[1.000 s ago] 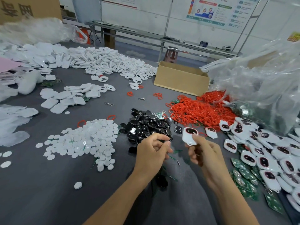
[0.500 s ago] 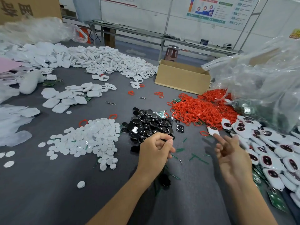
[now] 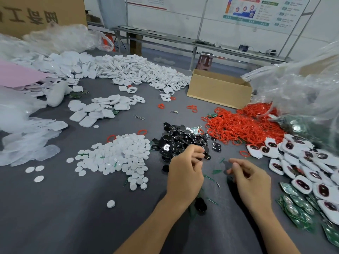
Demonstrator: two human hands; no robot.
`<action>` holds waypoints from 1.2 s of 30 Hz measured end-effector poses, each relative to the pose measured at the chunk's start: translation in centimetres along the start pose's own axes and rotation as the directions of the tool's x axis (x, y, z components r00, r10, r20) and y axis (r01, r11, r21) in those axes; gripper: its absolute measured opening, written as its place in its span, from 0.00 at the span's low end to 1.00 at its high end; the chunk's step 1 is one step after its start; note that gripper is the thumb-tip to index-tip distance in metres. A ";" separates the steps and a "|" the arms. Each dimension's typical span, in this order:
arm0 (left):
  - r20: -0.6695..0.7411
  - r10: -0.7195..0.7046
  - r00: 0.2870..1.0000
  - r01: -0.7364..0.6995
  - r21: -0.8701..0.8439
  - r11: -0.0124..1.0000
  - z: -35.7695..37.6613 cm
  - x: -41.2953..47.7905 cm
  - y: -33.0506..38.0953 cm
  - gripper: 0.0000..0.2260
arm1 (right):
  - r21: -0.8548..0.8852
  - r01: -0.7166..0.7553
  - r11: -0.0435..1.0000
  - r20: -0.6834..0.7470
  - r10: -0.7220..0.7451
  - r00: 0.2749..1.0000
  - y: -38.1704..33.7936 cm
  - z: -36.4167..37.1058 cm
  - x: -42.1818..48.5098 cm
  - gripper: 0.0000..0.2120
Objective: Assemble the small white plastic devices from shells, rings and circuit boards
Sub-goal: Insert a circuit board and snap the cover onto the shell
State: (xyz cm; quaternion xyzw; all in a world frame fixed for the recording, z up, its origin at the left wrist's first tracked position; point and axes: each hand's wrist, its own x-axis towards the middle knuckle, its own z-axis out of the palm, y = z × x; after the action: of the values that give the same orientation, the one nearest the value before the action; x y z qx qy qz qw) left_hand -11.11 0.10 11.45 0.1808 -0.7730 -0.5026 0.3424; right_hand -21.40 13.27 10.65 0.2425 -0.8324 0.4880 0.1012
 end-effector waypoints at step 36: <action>0.097 -0.094 0.991 -0.069 0.962 0.265 -13.9 26.9 -11.4 0.09 | -0.182 0.170 0.968 0.011 -0.171 0.985 -0.3 0.9 0.5 0.16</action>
State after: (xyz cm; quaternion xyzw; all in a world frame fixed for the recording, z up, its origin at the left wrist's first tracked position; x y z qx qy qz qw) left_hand -20.80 -30.68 14.12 0.3230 -0.9388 0.0555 0.1059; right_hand -21.62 12.20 10.68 0.3017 -0.8493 0.3999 0.1666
